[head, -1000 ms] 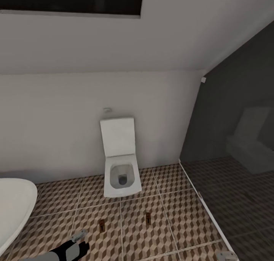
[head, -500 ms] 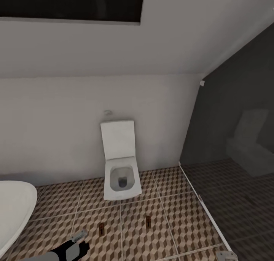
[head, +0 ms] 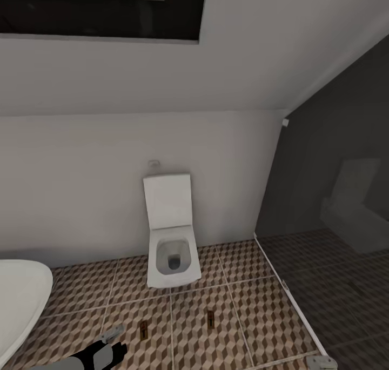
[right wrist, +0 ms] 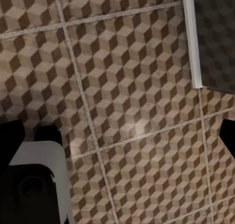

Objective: Take the four mousetraps from the cabinet in the bathroom and place them on the bathroom floor. Make sure all four end up on the same floor surface, and ensure that at least two of them are either under or directly next to the same bathroom sink.

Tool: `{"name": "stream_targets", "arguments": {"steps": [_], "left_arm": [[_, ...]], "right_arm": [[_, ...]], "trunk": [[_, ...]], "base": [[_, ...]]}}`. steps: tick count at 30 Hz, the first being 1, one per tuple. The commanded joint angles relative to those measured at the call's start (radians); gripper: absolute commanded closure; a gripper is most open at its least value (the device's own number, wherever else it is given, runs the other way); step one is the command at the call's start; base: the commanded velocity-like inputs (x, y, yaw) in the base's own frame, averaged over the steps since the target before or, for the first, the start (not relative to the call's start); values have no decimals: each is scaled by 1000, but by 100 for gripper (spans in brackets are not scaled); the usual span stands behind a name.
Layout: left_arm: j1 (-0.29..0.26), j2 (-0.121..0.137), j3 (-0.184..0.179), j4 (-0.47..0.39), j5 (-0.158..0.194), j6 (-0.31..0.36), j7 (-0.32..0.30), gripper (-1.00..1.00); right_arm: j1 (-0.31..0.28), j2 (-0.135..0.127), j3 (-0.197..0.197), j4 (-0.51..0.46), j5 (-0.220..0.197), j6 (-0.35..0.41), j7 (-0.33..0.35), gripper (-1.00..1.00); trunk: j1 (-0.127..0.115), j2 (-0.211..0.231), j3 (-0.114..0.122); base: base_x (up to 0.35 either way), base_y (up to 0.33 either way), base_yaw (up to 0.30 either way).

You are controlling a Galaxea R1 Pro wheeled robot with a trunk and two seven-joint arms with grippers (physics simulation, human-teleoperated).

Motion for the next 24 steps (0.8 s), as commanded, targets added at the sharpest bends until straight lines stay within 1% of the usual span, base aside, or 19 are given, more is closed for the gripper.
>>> {"name": "stream_targets", "arguments": {"steps": [1, 24], "left_arm": [[-1, 0, -9, 1, 6, 3, 2, -100], [-1, 0, -9, 1, 5, 6, 2, -100]], "right_arm": [[-1, 0, 8, 1, -8, 3, -1, -100], [9, 5, 8, 0, -8, 3, -2, -100]], "trunk": [[1, -2, -1], [1, -2, 4]], "base": [[0, 0, 0], [0, 0, 0]]}}
